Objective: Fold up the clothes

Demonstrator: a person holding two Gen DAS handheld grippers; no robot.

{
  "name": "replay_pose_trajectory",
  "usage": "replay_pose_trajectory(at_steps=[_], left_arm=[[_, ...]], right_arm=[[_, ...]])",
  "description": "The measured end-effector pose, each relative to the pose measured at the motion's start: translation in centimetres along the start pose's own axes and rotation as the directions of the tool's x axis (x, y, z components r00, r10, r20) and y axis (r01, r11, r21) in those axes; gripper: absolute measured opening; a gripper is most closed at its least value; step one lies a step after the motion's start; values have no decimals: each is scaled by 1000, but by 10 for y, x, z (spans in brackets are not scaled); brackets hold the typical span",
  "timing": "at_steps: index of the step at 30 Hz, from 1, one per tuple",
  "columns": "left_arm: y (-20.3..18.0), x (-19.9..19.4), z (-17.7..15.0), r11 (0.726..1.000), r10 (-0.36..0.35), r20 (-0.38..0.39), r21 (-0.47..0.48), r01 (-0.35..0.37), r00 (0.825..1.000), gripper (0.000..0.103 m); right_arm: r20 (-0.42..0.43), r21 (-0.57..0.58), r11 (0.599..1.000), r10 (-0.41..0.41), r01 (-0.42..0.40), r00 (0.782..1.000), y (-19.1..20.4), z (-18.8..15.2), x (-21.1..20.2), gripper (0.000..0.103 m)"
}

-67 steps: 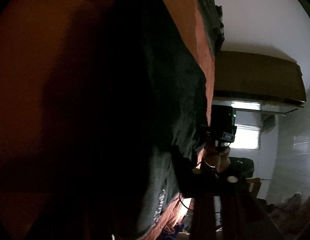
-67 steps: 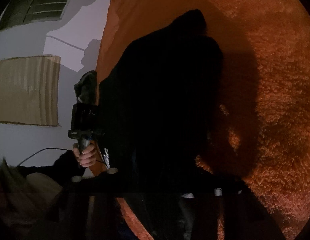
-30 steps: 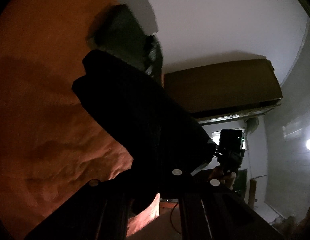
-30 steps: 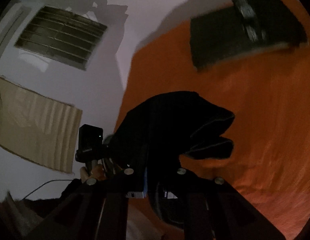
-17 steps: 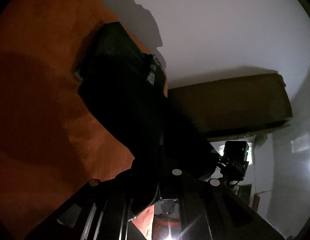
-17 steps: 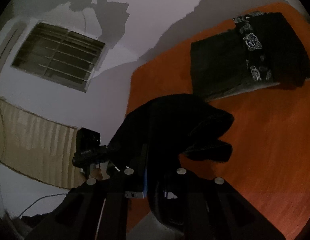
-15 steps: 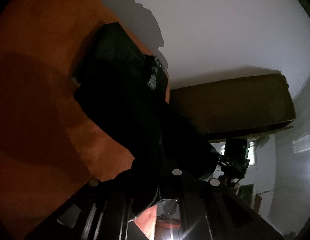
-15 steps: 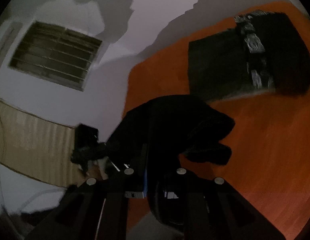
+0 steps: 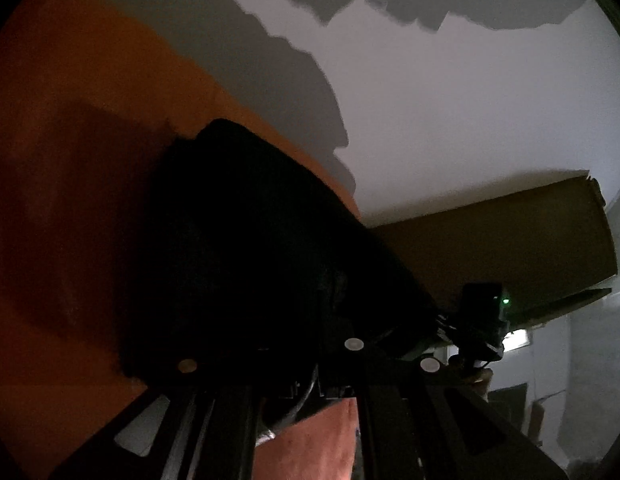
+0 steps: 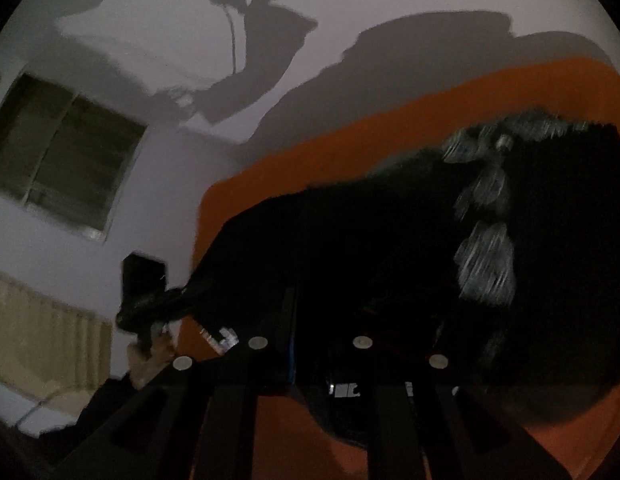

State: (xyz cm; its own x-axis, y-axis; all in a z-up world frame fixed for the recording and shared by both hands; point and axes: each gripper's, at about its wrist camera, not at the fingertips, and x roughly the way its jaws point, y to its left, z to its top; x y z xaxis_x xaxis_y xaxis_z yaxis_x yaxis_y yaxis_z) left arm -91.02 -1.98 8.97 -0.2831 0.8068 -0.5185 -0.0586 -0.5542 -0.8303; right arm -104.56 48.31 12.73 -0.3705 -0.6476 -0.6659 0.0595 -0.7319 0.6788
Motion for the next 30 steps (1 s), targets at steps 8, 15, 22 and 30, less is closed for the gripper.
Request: replay_pose_trajectory(at_steps=[8,15,22,30], left_arm=[[70,36,51,968,190,-42,-159,-194,981,20],[92,-38,19,968,199,108,-179,-178,974,59],[111,3,-55,945,72,85,-325,-41,994,59],[128,52,-80,880,17,185,-470,73,983,60]], right_arm=[[38,150,943,-304,295,952,-87,42,25,52],[62,263,957,-140,119,988,-84,-53,5,52],[131,400,917,-51,-5,990,-70,-120,48,52],[317,560,822,-95,-106,944,-96,-124,66,52]])
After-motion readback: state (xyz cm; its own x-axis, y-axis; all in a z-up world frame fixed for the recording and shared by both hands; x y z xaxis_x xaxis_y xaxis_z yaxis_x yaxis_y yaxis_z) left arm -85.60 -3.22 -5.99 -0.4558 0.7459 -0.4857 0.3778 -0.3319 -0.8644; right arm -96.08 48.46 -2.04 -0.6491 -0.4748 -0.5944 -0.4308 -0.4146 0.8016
